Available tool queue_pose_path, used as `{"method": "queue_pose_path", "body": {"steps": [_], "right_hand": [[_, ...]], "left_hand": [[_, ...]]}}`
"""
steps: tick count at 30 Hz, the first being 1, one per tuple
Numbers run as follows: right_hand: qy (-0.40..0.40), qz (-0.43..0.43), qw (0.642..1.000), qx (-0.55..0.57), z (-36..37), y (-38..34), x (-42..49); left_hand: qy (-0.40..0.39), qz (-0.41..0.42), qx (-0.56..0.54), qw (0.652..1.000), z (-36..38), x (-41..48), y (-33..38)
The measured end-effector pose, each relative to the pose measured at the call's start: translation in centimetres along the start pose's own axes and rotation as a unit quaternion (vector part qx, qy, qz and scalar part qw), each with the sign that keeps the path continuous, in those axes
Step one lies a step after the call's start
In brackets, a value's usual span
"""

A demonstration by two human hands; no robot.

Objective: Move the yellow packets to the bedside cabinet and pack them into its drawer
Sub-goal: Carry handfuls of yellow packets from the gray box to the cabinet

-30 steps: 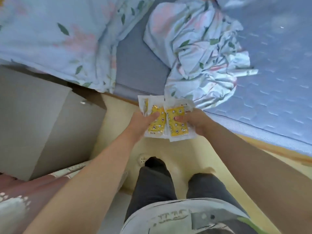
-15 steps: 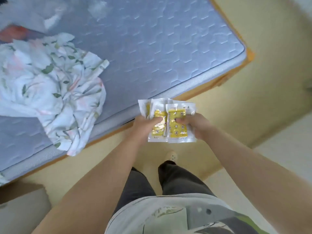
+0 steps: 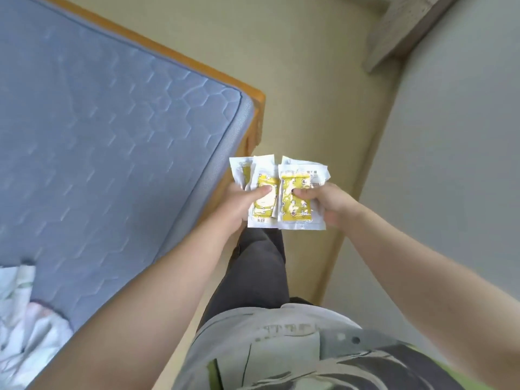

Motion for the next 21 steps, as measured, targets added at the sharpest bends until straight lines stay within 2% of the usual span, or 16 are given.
{"method": "queue_pose_path", "body": {"steps": [3, 8, 12, 18, 21], "right_hand": [[0.031, -0.004, 0.999, 0.016, -3.2, -5.9, 3.6], [0.078, 0.010, 0.997, 0.026, -7.6, -15.7, 8.5], [0.108, 0.020, 0.993, 0.041, -10.7, -21.8, 11.3], [0.098, 0.029, 0.994, 0.026, -15.6, -30.0, 16.7], [0.105, 0.030, 0.994, 0.003, -18.6, -34.2, 21.0]], "left_hand": [[-0.042, -0.027, -0.018, 0.999, 3.4, 6.0, 4.2], [-0.059, -0.042, 0.016, 0.997, 8.3, 14.6, 12.4], [-0.031, -0.043, 0.054, 0.997, 11.9, 19.8, 17.8], [0.020, -0.037, 0.119, 0.992, 16.2, 28.5, 23.7], [0.046, -0.031, 0.114, 0.992, 18.1, 32.6, 26.7]]}}
Point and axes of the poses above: each hand's wrist, its own x-axis towards the middle knuckle, its own z-axis out of the palm, y = z × x, the point moved 10 cm from there along x, towards the middle knuckle, and after that the axes turned 11 degrees about -x, right-handed, at the moved point
